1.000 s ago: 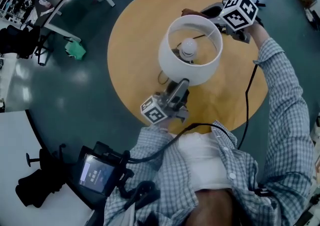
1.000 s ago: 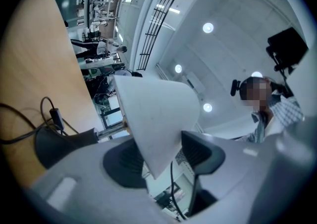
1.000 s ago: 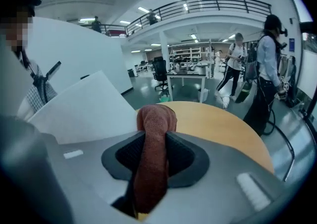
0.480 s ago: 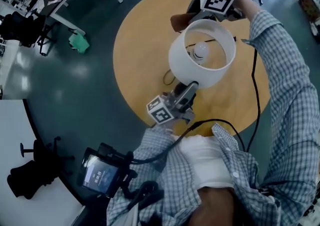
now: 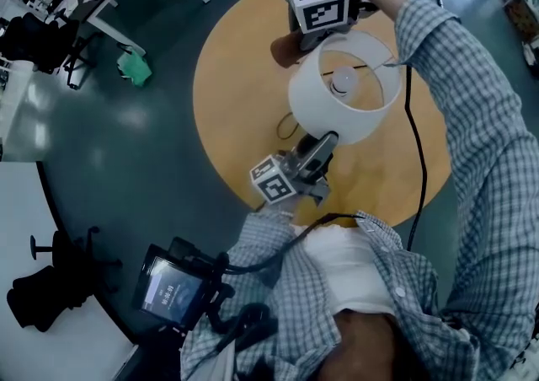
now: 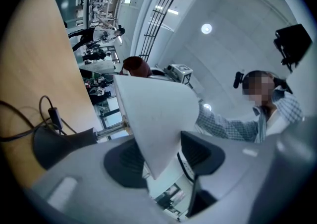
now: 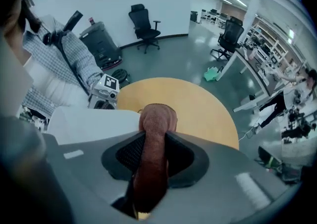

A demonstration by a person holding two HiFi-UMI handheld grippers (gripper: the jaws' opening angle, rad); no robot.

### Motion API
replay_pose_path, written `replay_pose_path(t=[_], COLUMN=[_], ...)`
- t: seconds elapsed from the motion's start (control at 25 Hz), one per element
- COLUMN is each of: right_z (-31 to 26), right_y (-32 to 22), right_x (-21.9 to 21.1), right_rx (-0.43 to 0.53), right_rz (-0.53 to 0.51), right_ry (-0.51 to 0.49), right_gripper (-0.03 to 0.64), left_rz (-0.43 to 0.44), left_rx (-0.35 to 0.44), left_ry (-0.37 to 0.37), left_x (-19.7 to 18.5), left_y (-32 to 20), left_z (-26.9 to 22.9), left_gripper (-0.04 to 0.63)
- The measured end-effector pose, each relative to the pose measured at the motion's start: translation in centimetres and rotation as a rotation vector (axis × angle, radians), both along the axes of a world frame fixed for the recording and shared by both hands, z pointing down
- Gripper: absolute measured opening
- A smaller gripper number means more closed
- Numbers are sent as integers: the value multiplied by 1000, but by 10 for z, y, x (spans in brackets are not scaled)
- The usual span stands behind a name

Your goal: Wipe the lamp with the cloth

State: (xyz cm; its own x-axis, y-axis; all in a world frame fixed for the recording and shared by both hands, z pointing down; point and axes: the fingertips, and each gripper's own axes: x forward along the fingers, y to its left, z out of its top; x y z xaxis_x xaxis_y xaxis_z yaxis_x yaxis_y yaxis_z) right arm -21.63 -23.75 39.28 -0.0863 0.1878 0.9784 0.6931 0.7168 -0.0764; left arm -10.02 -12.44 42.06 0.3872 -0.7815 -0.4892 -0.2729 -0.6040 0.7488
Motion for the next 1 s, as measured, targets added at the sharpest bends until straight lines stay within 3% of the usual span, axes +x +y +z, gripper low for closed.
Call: replay_pose_path(t=[0.28,0.64,0.76,1.0], right_z=[-6,-6,-5,-14], right_y=[37,115,133,155], right_x=[-14,11,25,52], right_rx=[245,409,452,530], right_rz=[-262,-639,-686,-656], right_ry=[0,-74,-150,-390], right_gripper=[115,115,115,115], left_rz=[4,17,24,53], left_rx=[-17,-34,-32,-27], left_ry=[6,20,13,-16], left_x=[-3,-6,-7,-2], left_y=[-3,-13,-12,-14], left_z=[4,2,4,3], left_gripper=[210,210,210,202])
